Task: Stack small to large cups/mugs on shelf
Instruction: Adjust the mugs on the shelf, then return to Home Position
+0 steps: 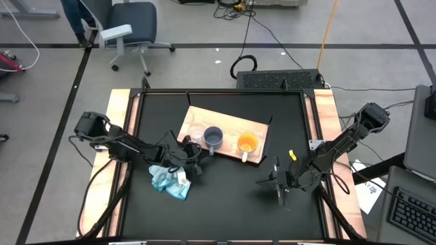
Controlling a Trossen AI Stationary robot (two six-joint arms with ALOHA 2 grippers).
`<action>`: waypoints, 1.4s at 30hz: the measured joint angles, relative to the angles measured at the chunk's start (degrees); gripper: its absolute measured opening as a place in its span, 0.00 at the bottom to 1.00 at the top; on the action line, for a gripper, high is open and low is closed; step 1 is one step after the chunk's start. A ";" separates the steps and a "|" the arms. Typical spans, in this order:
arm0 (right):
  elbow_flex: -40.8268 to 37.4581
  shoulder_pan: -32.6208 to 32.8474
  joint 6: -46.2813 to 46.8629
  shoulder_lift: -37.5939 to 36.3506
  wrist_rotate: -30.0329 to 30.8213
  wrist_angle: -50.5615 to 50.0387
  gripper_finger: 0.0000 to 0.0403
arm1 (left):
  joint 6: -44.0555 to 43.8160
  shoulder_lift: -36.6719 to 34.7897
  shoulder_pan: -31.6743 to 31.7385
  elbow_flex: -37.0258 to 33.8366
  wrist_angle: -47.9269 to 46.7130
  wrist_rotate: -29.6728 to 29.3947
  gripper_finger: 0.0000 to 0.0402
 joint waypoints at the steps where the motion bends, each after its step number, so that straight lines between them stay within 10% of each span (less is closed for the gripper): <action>1: 0.00 0.00 0.00 0.00 0.00 0.02 0.00 | 0.02 -0.02 -0.09 0.38 -0.41 -0.02 0.00; 20: 0.00 1.64 -0.02 0.00 0.00 -0.04 0.00 | -6.15 -5.43 -8.45 0.82 -12.74 -9.07 0.00; 42: 0.00 1.83 -0.58 0.00 1.59 -0.31 0.00 | -28.20 -21.71 -24.02 0.80 -56.55 -36.60 0.00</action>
